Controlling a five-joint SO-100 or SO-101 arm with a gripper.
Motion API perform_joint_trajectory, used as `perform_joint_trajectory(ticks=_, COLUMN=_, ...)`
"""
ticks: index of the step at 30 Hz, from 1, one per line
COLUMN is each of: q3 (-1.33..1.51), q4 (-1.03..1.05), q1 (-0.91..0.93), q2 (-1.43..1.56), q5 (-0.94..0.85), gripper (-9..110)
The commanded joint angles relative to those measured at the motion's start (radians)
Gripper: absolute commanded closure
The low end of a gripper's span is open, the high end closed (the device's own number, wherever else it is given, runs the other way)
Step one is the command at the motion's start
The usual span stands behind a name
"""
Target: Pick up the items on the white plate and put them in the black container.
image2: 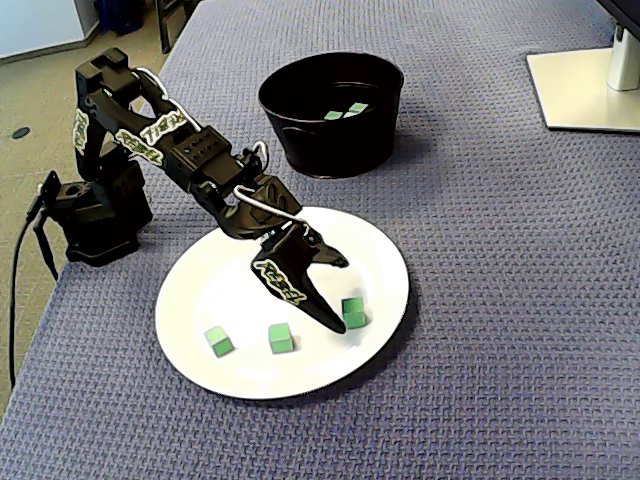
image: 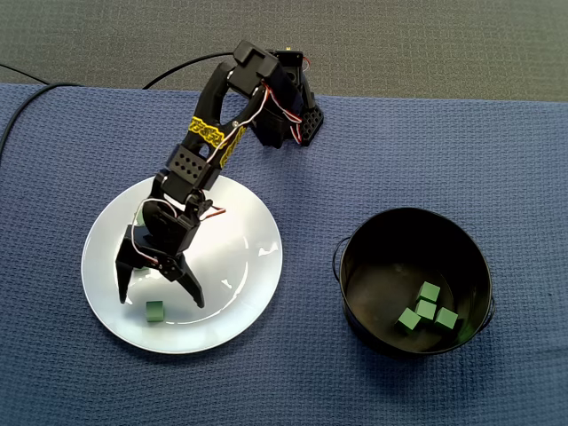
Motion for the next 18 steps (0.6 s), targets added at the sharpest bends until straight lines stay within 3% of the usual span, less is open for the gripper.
perform_joint_trajectory(ticks=1, q3=-0.009, q4=-0.038, q1=-0.023, q2=0.0, q5=0.018, gripper=46)
perform_joint_trajectory(ticks=7, q3=-0.029, q4=-0.06, q1=-0.02, q2=-0.031, q5=0.049, gripper=51)
perform_joint_trajectory(ticks=14, q3=-0.064, q4=-0.071, q1=-0.008, q2=-0.078, q5=0.075, gripper=73)
perform_joint_trajectory(ticks=18, q3=-0.058, q4=-0.077, q1=-0.006, q2=-0.087, q5=0.078, gripper=92)
